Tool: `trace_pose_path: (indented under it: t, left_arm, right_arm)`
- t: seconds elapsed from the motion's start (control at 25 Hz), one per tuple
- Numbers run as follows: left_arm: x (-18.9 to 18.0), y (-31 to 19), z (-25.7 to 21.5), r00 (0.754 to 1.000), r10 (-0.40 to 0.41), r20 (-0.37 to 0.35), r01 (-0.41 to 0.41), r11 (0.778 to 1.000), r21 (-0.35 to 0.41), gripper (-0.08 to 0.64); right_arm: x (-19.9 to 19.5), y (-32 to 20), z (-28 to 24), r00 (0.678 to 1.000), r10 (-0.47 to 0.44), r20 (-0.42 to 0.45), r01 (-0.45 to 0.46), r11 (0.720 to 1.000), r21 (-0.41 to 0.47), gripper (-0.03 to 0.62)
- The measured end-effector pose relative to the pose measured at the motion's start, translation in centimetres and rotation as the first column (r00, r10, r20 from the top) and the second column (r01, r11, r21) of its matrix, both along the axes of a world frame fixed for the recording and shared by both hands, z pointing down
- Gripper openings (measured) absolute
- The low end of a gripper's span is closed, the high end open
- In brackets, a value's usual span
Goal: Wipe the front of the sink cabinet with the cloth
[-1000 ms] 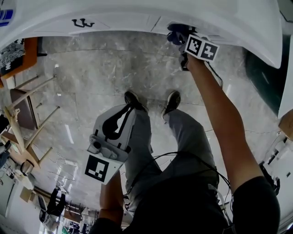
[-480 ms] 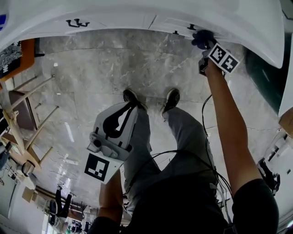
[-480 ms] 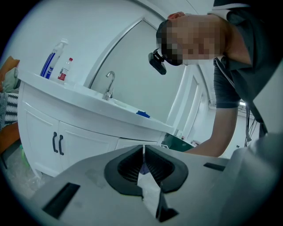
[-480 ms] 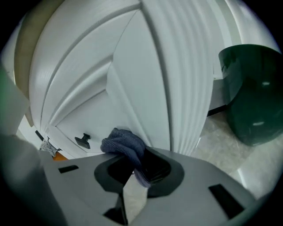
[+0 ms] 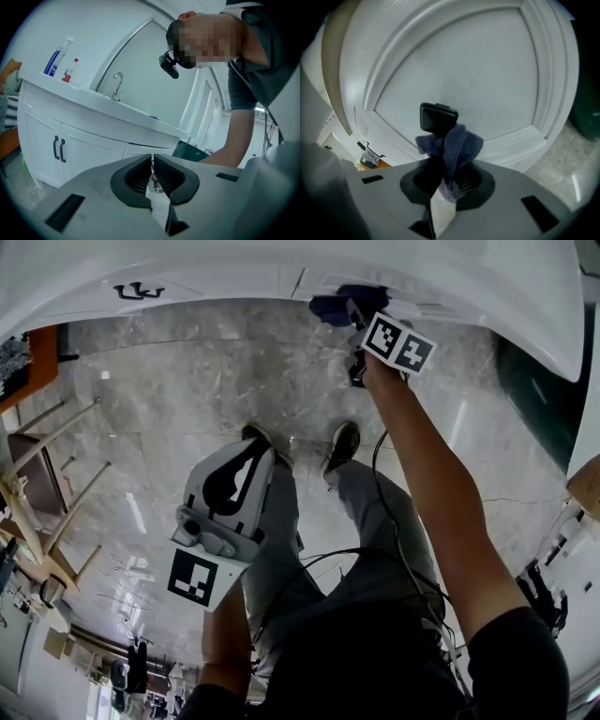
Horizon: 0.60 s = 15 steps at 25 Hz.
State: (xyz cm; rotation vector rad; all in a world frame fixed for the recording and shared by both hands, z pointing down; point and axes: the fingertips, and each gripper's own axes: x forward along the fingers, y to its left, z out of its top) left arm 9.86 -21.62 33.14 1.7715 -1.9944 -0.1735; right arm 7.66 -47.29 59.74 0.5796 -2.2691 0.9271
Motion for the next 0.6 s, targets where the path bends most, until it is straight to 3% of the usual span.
trace_pose_path:
  t: [0.12, 0.2, 0.28, 0.4, 0.6]
  left_arm:
    - [-0.9, 0.3, 0.9, 0.998, -0.053, 0.017, 0.053, 0.999, -0.009, 0.014]
    - [-2.8, 0.3, 1.4, 0.991, -0.128, 0.038, 0.127, 0.992, 0.018, 0.014]
    - [-4.9, 0.0, 2.5, 0.975, -0.219, 0.045, 0.217, 0.975, 0.039, 0.014]
    - [-6.0, -0.4, 4.9, 0.959, -0.284, 0.02, 0.284, 0.958, 0.032, 0.014]
    - [-5.5, 0.6, 8.8, 0.963, -0.268, 0.008, 0.268, 0.963, 0.014, 0.014]
  right_arm:
    - [3.2, -2.6, 0.1, 0.998, 0.034, -0.044, -0.031, 0.997, 0.075, 0.063]
    - [6.2, -5.3, 0.2, 0.992, 0.089, -0.085, -0.077, 0.988, 0.133, 0.063]
    - [7.7, -6.6, 0.6, 0.99, 0.08, -0.118, -0.06, 0.984, 0.17, 0.063]
    - [5.9, -4.9, 2.5, 0.989, -0.033, -0.142, 0.057, 0.984, 0.17, 0.063]
    - [1.1, 0.4, 7.0, 0.984, -0.118, -0.136, 0.137, 0.981, 0.138, 0.063]
